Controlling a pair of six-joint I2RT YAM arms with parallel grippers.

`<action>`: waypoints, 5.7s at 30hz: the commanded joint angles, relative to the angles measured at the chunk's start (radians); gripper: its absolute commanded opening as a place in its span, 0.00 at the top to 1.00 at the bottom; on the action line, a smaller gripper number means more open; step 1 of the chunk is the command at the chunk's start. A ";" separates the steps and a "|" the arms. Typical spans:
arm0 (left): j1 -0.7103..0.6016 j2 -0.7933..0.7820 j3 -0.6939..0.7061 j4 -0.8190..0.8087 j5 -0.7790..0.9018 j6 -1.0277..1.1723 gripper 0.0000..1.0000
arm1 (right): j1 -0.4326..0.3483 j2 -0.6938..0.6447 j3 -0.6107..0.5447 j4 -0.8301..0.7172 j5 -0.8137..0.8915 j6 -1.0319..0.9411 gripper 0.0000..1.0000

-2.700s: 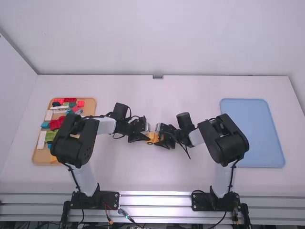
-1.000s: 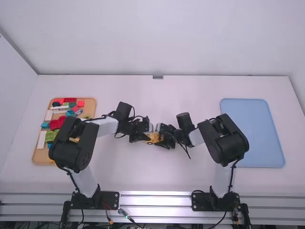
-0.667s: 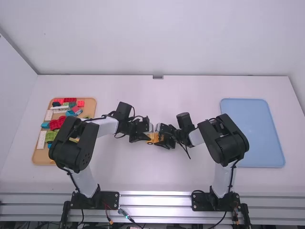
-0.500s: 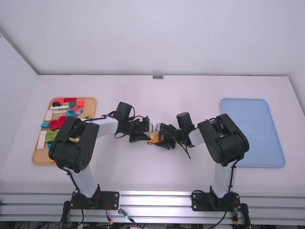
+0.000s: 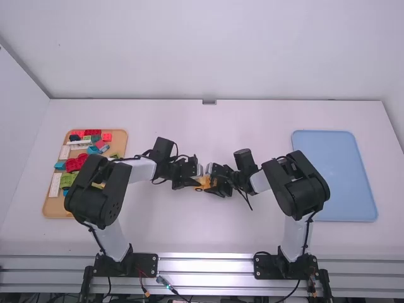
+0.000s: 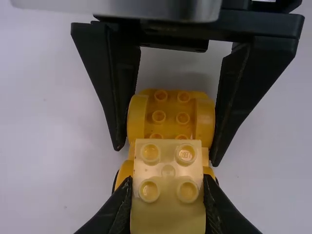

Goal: Assemble lego blocks to make yellow taxi

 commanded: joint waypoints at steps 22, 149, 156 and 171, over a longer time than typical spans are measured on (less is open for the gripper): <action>0.002 -0.016 -0.005 -0.005 -0.071 0.002 0.87 | -0.006 -0.005 -0.011 -0.013 0.024 0.006 0.38; 0.002 0.000 0.019 -0.016 -0.024 -0.066 0.98 | 0.014 -0.005 0.028 -0.114 0.025 -0.073 0.39; -0.005 0.000 0.019 -0.010 -0.071 -0.066 0.98 | 0.014 -0.005 0.028 -0.117 0.025 -0.073 0.39; -0.010 0.000 0.019 -0.003 -0.157 -0.066 0.95 | 0.014 -0.005 0.028 -0.117 0.025 -0.073 0.39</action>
